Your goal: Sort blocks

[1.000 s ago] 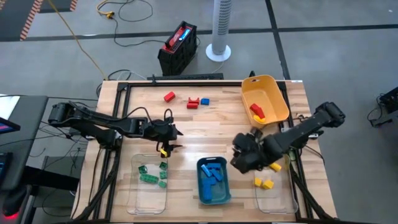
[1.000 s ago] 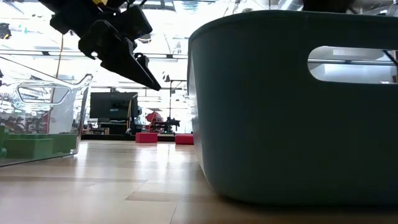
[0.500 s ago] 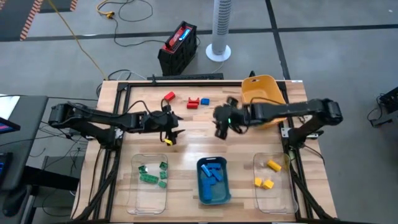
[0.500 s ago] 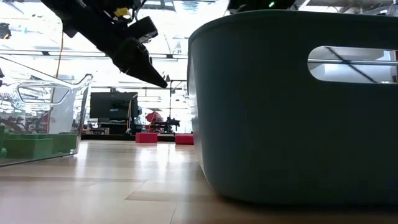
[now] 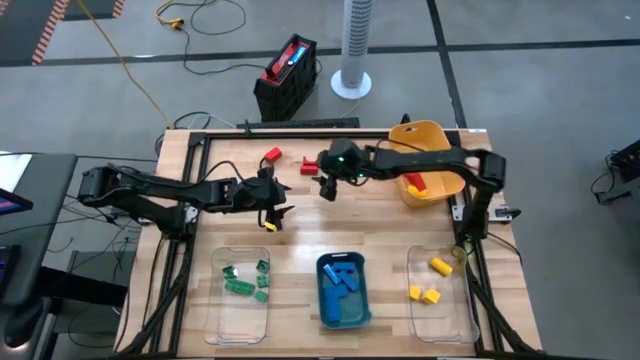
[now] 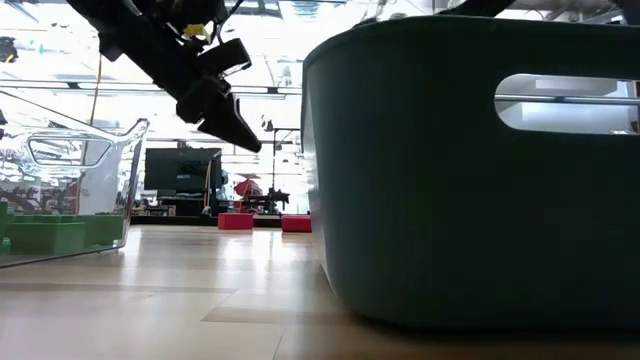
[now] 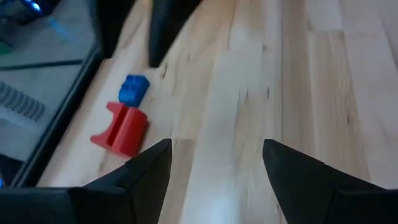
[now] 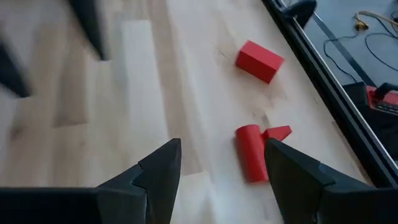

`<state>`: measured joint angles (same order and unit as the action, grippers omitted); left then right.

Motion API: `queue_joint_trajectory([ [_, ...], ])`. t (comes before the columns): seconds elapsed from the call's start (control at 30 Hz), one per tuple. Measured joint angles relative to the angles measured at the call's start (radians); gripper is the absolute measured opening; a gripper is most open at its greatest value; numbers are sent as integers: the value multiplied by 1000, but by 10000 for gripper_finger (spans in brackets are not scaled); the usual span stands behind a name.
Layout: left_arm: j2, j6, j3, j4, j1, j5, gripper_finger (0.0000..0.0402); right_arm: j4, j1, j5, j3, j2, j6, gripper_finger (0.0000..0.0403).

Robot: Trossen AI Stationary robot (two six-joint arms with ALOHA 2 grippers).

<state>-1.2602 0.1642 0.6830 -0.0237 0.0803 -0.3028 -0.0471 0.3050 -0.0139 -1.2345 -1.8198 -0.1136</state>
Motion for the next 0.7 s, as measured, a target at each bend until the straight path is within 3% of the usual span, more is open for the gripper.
queue_joint_trajectory([
  [0.3,0,30,-1,-72,0,2,241,1,25,49,-146,-193,1,238],
  [0.57,0,58,-125,84,0,9,240,-4,33,26,-163,-232,95,238],
  [0.7,0,23,-179,142,-2,9,240,8,18,-60,-163,-231,144,238],
])
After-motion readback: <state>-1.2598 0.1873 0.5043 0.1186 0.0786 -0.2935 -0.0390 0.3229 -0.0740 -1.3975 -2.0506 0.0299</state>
